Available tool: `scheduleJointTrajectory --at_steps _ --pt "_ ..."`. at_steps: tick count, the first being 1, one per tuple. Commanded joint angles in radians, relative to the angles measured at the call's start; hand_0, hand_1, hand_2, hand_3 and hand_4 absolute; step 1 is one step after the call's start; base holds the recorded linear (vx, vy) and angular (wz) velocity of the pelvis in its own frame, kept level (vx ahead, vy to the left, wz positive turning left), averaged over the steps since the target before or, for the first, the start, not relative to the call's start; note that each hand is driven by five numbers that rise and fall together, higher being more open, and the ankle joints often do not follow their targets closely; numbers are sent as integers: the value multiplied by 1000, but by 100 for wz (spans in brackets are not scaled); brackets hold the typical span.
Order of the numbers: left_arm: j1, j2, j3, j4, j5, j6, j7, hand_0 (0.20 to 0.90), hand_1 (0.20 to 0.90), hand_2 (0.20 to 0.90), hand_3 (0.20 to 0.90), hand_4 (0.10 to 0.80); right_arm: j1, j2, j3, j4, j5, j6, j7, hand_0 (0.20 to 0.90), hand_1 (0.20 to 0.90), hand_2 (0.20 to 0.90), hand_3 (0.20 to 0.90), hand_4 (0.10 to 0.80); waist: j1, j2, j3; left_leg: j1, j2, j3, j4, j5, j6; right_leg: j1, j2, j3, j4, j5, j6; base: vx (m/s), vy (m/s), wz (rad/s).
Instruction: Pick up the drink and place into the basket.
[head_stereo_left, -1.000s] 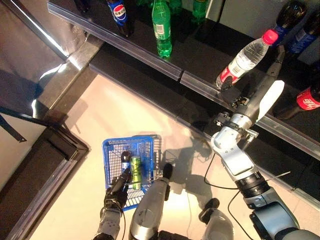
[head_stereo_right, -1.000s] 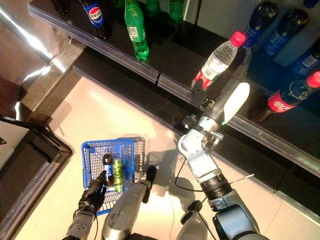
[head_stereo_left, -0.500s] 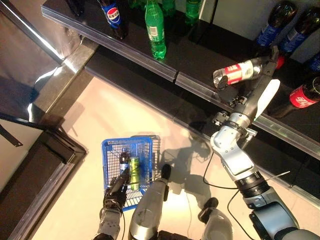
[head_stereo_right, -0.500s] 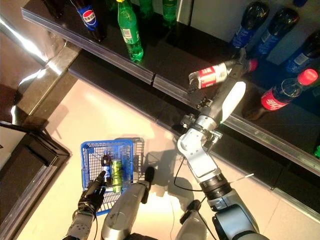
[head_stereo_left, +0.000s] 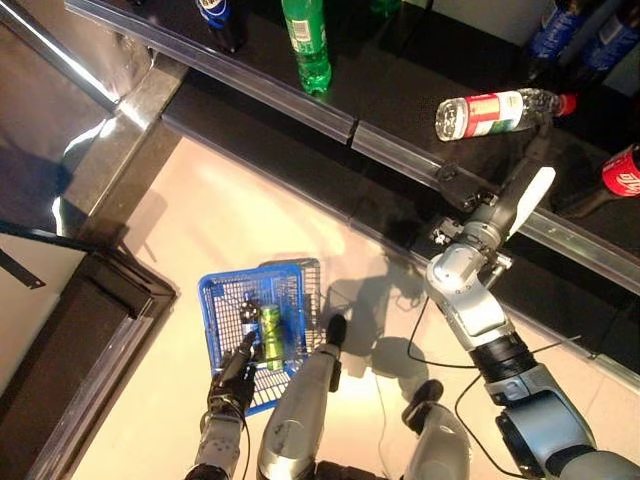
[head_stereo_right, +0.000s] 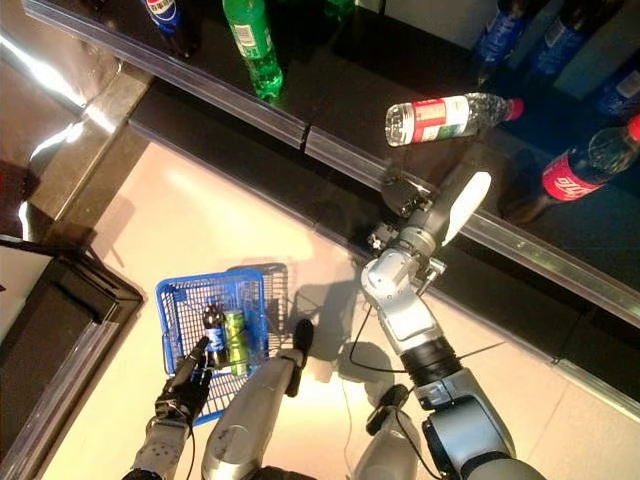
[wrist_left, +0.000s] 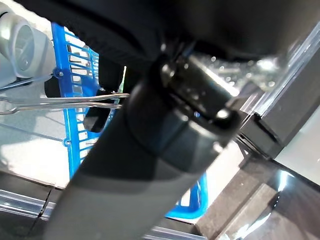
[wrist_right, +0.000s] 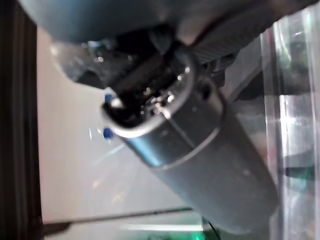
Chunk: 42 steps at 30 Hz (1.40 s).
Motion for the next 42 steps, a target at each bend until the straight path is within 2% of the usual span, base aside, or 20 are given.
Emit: scheduleJointTrajectory --at_steps 1,2,5,8,12,16,21,26,33,37,42 --pt "103 1 -108 -78 42 16 -7 300 300 300 200 100 -163 -127 -15 -107 -185 9 113 900 900 900 900 800 12 -6 -6 7 20 -71 67 -92 -48 -48 32 7 -1 86 -44 0 -73 -3" --pt "101 8 -104 -81 40 18 -4 300 300 300 200 100 -171 -147 -9 -112 -217 32 136 900 900 900 900 800 12 -12 -6 5 23 -71 69 -94 -48 -47 35 6 -2 87 -43 5 -85 -4" --pt "93 52 -88 -99 32 24 18 300 300 300 200 100 -219 -293 37 -119 -322 141 244 900 900 900 900 800 16 -52 -6 -8 39 -75 81 -100 -48 -40 54 -2 -13 91 -37 11 -130 -5" --pt "93 82 -79 -101 26 27 23 300 300 300 200 100 -260 -371 65 -117 -327 167 255 900 900 900 900 800 18 -74 -6 -16 48 -78 86 -106 -48 -36 65 -7 -21 92 -34 3 -113 1" --pt "91 137 -60 -103 20 41 36 300 300 300 200 100 -349 -488 127 -108 -376 253 323 900 900 900 900 800 27 -107 -6 -31 58 -84 93 -112 -45 -39 84 -13 -26 91 -30 -5 -107 -4" --pt "89 164 -49 -107 12 50 38 300 300 300 200 100 -421 -553 195 -90 -395 325 399 900 900 900 900 800 31 -122 -6 -42 63 -86 98 -115 -42 -43 92 -16 -28 89 -28 -6 -55 -3" --pt "97 217 -33 -128 -2 67 34 300 300 300 200 100 -547 -643 360 26 -367 425 582 900 900 900 900 800 44 -148 -6 -63 70 -92 102 -115 -40 -51 103 -25 -33 90 -28 0 -54 3" --pt "104 252 -31 -150 -2 79 33 300 300 300 200 100 -640 -650 455 153 -331 394 650 900 900 900 900 800 58 -163 -6 -97 68 -107 112 -120 -35 -76 109 -33 -31 94 -31 14 -30 12" --pt "96 268 -37 -163 -8 94 33 300 300 300 200 100 -728 -623 548 234 -351 351 768 900 900 900 900 800 67 -159 -6 -132 62 -110 121 -123 -30 -113 104 -34 -24 100 -29 7 7 1" --pt "92 273 -42 -187 -10 102 33 300 300 300 200 100 -770 -602 629 336 -370 358 898 900 900 900 900 800 72 -153 -6 -166 59 -108 126 -122 -26 -151 94 -32 -14 106 -24 27 29 1" --pt "88 285 -56 -208 -17 105 25 300 300 300 200 100 -796 -582 667 481 -349 362 897 900 900 900 900 800 78 -149 -6 -200 60 -109 126 -120 -25 -186 91 -33 -12 118 -22 0 0 0"
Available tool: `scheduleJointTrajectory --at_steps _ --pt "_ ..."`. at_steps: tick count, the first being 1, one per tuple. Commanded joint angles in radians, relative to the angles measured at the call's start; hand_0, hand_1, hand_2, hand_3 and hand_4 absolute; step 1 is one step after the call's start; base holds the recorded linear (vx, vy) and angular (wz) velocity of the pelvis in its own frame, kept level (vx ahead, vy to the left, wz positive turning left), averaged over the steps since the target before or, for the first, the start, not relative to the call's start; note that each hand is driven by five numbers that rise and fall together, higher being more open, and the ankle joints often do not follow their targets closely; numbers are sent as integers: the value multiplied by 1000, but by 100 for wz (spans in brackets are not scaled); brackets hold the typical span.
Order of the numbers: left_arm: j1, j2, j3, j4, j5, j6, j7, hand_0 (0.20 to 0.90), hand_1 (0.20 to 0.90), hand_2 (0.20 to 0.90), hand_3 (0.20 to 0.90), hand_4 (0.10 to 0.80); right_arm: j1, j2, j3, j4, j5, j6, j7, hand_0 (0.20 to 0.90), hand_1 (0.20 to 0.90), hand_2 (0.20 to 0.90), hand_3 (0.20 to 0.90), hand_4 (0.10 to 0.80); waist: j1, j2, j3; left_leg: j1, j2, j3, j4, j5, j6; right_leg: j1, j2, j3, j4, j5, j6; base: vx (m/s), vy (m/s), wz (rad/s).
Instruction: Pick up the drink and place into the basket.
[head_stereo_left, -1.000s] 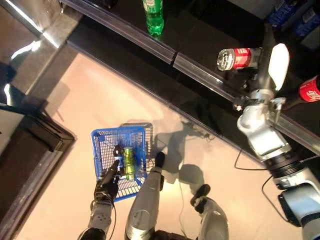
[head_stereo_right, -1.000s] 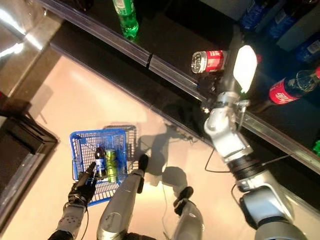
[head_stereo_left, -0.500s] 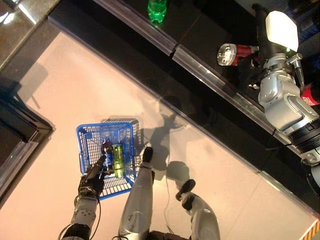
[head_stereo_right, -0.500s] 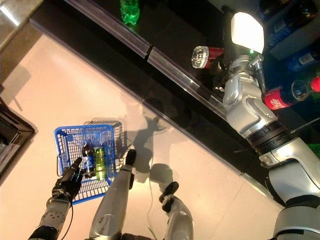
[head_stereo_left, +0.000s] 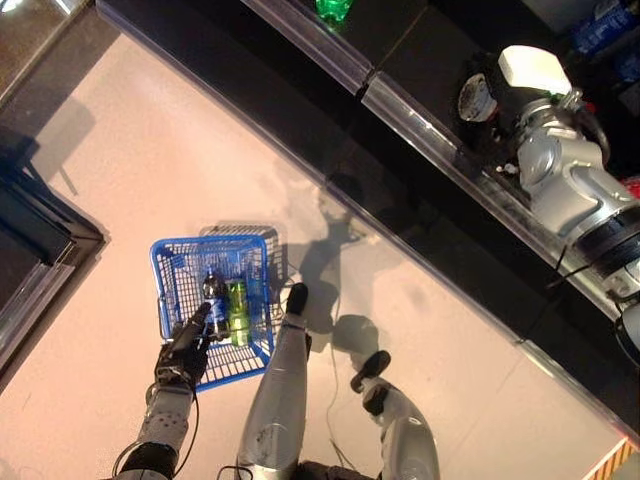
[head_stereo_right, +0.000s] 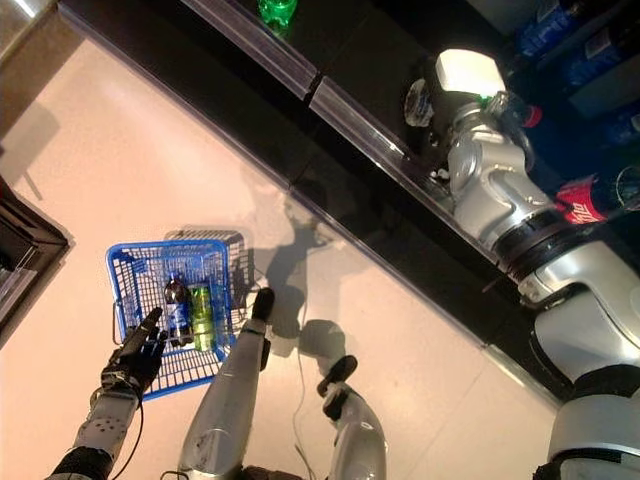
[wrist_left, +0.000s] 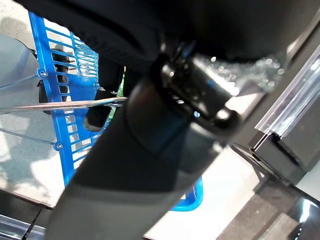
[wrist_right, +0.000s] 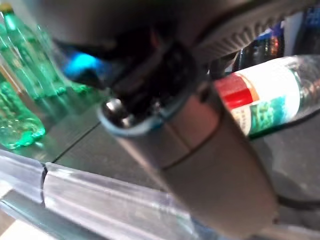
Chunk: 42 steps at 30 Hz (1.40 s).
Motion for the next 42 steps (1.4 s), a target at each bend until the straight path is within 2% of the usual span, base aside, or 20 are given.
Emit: scheduleJointTrajectory --at_steps 1,2,3,4,5,6,7,8,12,14,20,28,37,42 --pt "131 32 -92 -107 30 20 -47 300 300 300 200 100 -134 -59 62 157 -21 17 -15 900 900 900 900 800 30 43 -16 -10 -10 -33 35 -104 -3 -107 -8 11 66 71 9 0 0 0" --pt "131 34 -94 -110 26 21 -48 300 300 300 200 100 -141 -55 67 176 -28 11 -6 900 900 900 900 800 31 45 -16 -16 -10 -34 34 -102 -4 -114 -9 11 66 74 10 -9 14 -4" --pt "133 37 -98 -113 16 21 -52 300 300 300 200 100 -152 -53 79 198 -44 8 16 578 578 578 524 424 33 49 -16 -26 -10 -36 31 -99 -5 -126 -10 10 67 78 10 -22 16 -6" --pt "134 37 -100 -119 7 22 -54 300 300 300 200 100 -161 -51 94 218 -53 4 45 436 436 436 359 259 33 54 -16 -33 -11 -36 26 -95 -6 -136 -11 10 65 82 11 -38 26 -10" --pt "132 38 -106 -124 2 22 -56 300 300 300 200 100 -170 -45 111 245 -77 -8 83 371 371 371 282 182 34 58 -16 -40 -13 -36 21 -91 -7 -145 -12 9 61 85 12 -38 26 -12" --pt "132 37 -108 -125 1 20 -57 300 300 300 200 100 -171 -44 118 253 -88 -9 105 354 354 354 263 163 34 60 -16 -42 -14 -36 18 -90 -7 -147 -13 9 58 87 13 -39 27 -13" --pt "133 35 -110 -132 2 22 -55 300 300 300 200 100 -172 -42 129 267 -91 -15 134 375 375 375 288 188 35 63 -16 -43 -16 -36 10 -87 -7 -151 -14 7 55 89 13 -38 30 -15" --pt "130 34 -112 -133 -1 24 -55 300 300 300 200 100 -174 -36 142 285 -99 -11 169 300 300 300 200 100 36 67 -16 -44 -16 -34 4 -83 -6 -155 -15 5 52 91 14 -46 45 -14" --pt "122 31 -108 -131 -12 34 -63 300 300 300 200 100 -158 -12 158 354 -101 -12 264 300 300 300 200 100 38 81 -16 -47 -16 -23 -17 -68 -9 -163 -18 3 46 92 13 -47 39 -4" --pt "114 31 -110 -133 -14 42 -65 300 300 300 200 100 -153 -1 155 389 -90 -31 271 300 300 300 200 100 41 86 -16 -39 -19 -20 -32 -61 -10 -157 -18 1 36 95 14 -40 21 1" --pt "95 21 -106 -113 -7 52 -68 300 300 300 200 100 -121 31 95 452 -68 -94 212 300 300 300 200 100 50 94 -16 -17 -25 -24 -53 -56 -10 -146 -20 -5 32 99 13 -37 4 3" --pt "82 1 -88 -97 3 55 -59 300 300 300 200 100 -76 33 29 445 -73 -171 123 300 300 300 200 100 49 85 -16 33 -28 -20 -85 -51 -9 -109 -15 -10 18 99 18 -46 7 2" --pt "87 -14 -47 -91 -24 31 -67 300 300 300 200 100 -16 -6 -62 172 -59 -219 -139 300 300 300 200 100 41 55 -16 138 -33 -19 -98 -70 -8 -7 -6 -6 1 89 19 -18 -6 2" --pt "94 -33 -18 -103 -11 16 -93 300 300 300 200 100 14 -42 -152 -54 -148 -229 -270 300 300 300 200 100 43 43 -16 232 -39 -23 -125 -75 -8 78 -5 -11 -6 75 20 4 -39 4"
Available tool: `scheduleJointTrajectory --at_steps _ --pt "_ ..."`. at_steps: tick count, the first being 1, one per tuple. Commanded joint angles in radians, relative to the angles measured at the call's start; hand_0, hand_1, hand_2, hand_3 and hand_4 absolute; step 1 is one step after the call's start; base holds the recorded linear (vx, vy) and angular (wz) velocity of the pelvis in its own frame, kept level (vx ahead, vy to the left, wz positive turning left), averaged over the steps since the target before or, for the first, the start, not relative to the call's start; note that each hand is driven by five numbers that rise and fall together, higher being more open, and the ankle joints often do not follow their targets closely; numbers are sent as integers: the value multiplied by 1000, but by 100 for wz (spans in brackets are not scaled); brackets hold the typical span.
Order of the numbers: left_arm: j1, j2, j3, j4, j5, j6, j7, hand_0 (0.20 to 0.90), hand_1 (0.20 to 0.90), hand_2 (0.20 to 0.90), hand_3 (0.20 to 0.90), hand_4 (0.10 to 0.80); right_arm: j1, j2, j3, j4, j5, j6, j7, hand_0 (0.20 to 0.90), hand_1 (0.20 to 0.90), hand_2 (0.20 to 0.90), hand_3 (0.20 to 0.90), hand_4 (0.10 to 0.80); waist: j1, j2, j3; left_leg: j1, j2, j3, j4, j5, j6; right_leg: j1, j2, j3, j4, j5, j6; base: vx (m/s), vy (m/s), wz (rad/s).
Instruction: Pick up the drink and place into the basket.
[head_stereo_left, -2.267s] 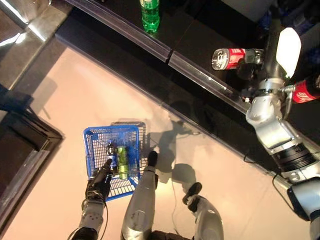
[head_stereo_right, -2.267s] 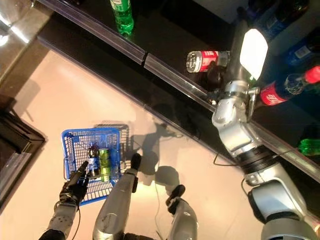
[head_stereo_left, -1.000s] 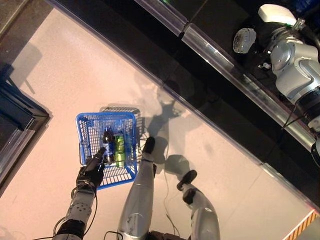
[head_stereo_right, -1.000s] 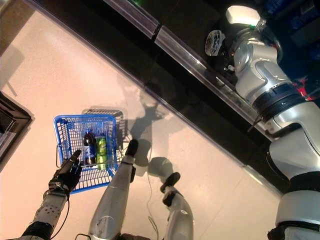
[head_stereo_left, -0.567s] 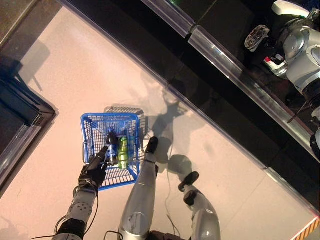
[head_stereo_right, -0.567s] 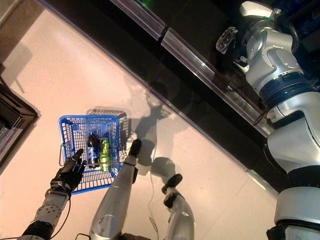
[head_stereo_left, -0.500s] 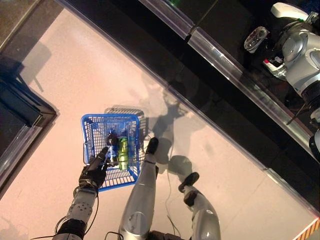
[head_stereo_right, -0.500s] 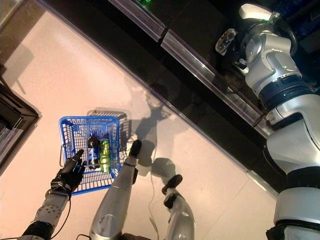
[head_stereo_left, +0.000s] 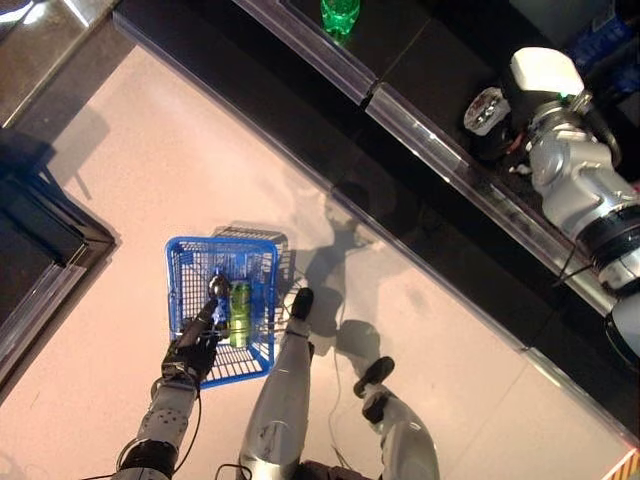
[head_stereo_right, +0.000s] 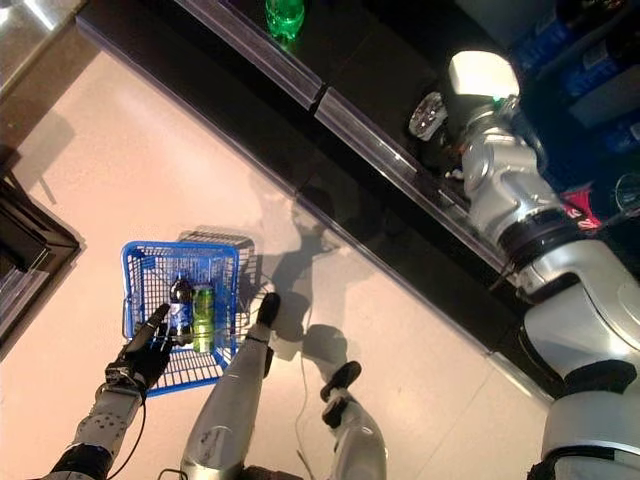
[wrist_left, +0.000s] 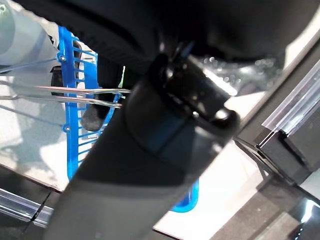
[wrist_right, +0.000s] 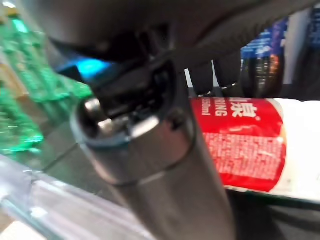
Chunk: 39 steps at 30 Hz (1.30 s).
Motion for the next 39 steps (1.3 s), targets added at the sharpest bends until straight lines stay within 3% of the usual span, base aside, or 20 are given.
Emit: scheduleJointTrajectory --at_steps 1,5,10,15,20,27,34,39 --pt "98 -16 -26 -107 26 -27 -93 300 300 300 200 100 -84 -83 -109 -186 -89 -23 -171 300 300 300 200 100 18 27 -10 132 -16 -10 -23 -119 3 -14 -18 12 85 20 13 14 -39 3" --pt "110 -29 -13 -111 45 -22 -109 300 300 300 200 100 -62 -112 -162 -333 -147 -9 -232 300 300 300 200 100 23 27 -10 196 -22 -17 -40 -123 3 48 -18 8 81 3 12 23 -36 5" --pt "131 -48 0 -104 71 -19 -152 300 300 300 200 100 -25 -142 -226 -490 -86 -7 -291 300 300 300 200 100 25 25 -45 255 -25 -27 -68 -128 -1 113 -9 3 58 -13 13 48 -40 15" --pt "158 -68 -14 -168 84 -43 -197 300 300 300 200 100 127 -148 -362 -683 27 -22 -322 300 300 300 200 100 11 30 -95 304 -23 -28 -111 -106 -4 166 -1 -13 18 -6 2 -2 -9 12" --pt "190 -83 -47 -348 120 -84 -252 300 300 300 200 100 364 -71 -518 -871 129 -90 -309 300 300 300 200 100 -16 49 -152 364 -17 -26 -147 -99 -10 210 7 -3 0 -12 -2 11 0 4" --pt "224 -90 -51 -566 126 -119 -251 300 300 300 200 100 564 77 -610 -1020 351 -198 -232 300 300 300 200 100 -30 71 -212 419 -9 -21 -176 -85 -22 260 13 -7 -15 -25 -9 13 6 -4" --pt "224 -66 -48 -839 127 -32 -180 300 300 300 200 100 674 283 -540 -1123 586 -274 -137 300 300 300 200 100 -18 93 -272 457 -5 -39 -206 -59 -34 311 24 -39 -37 -32 -19 3 -23 1" --pt "229 -44 -66 -954 128 42 -187 300 300 300 200 100 695 348 -490 -1125 614 -313 -176 300 300 300 200 100 10 98 -289 471 -11 -65 -215 -49 -38 343 29 -66 -48 -33 -21 -9 -40 15"
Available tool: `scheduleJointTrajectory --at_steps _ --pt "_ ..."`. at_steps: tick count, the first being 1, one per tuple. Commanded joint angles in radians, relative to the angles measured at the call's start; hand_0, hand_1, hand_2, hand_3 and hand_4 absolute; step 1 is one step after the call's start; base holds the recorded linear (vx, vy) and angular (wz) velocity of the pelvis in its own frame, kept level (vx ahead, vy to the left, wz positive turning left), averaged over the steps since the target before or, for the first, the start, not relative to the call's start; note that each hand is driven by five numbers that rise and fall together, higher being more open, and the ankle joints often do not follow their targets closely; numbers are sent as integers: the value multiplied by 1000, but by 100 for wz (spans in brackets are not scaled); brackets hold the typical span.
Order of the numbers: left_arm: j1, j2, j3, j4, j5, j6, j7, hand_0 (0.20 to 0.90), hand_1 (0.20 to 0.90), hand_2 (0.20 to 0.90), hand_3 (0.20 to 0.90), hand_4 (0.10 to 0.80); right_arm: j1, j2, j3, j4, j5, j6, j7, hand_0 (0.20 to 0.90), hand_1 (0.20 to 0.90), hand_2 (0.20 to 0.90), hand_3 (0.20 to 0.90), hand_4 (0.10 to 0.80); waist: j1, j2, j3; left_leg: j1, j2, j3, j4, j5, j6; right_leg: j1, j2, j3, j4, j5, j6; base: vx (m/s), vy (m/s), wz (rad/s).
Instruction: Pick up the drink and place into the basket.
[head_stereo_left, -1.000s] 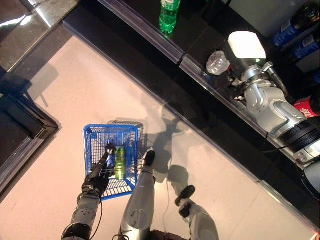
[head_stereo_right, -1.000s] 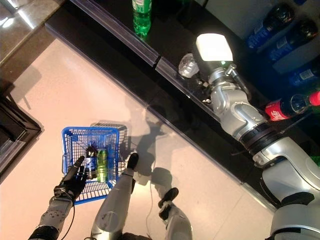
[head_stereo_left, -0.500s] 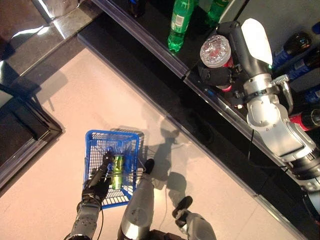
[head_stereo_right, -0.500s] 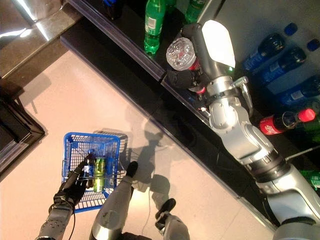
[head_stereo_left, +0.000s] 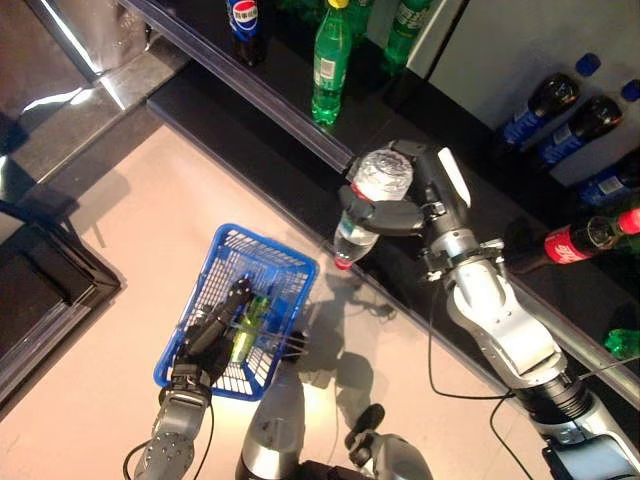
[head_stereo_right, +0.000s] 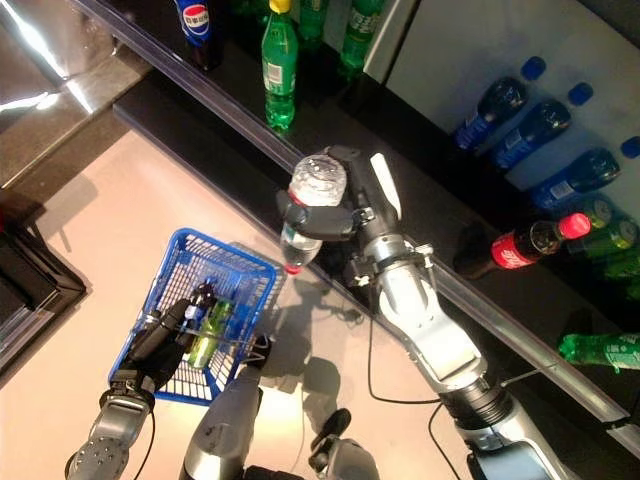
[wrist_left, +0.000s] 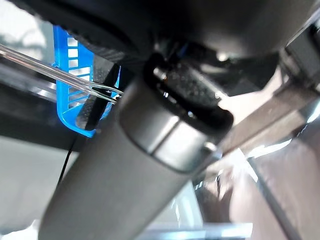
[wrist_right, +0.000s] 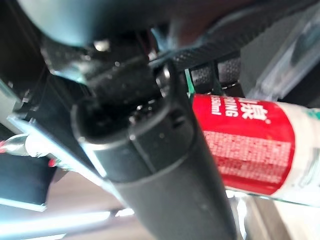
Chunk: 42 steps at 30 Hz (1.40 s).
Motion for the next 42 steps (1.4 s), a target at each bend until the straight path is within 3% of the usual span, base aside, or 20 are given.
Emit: scheduleJointTrajectory --at_steps 1,7,15,20,28,34,42 --pt "-19 -1 -72 -359 -36 -3 -150 300 300 300 200 100 -73 32 8 -152 47 -261 -54 300 300 300 200 100 27 86 -297 141 19 -33 -49 -70 -26 -10 11 -43 105 -20 -39 -10 -20 14" --pt "-16 19 -97 -442 -146 93 -146 300 300 300 200 100 -77 94 57 -145 106 -281 -108 300 300 300 200 100 58 95 -317 143 4 -78 -47 -62 -27 11 14 -71 105 -23 -42 4 -14 21" --pt "-39 25 -133 -547 -207 179 -189 300 300 300 200 100 -94 142 118 -110 10 -267 -167 300 300 300 200 100 90 103 -323 134 -18 -133 -40 -53 -28 26 15 -103 114 -28 -46 2 -8 21" --pt "-66 38 -142 -626 -233 213 -338 300 300 300 200 100 -102 170 138 -63 -3 -262 -198 300 300 300 200 100 116 106 -322 139 -29 -163 -15 -79 -35 34 12 -106 148 -61 -51 44 -13 15" --pt "-163 30 -179 -737 -300 145 -523 300 300 300 200 100 -102 291 218 27 7 -285 -218 300 300 300 200 100 131 113 -321 136 -45 -190 31 -103 -35 33 -8 -123 212 -91 -64 57 24 13" --pt "-258 25 -235 -804 -306 119 -578 300 300 300 200 100 -114 399 282 182 -66 -305 -263 300 300 300 200 100 141 116 -322 131 -55 -198 73 -124 -36 39 -25 -134 255 -112 -65 102 18 11" --pt "-376 97 -271 -868 -226 -60 -689 300 300 300 200 100 -76 445 347 399 -104 -353 -281 300 300 300 200 100 124 137 -308 100 -68 -175 141 -152 -34 14 -67 -141 320 -127 -60 57 47 0"
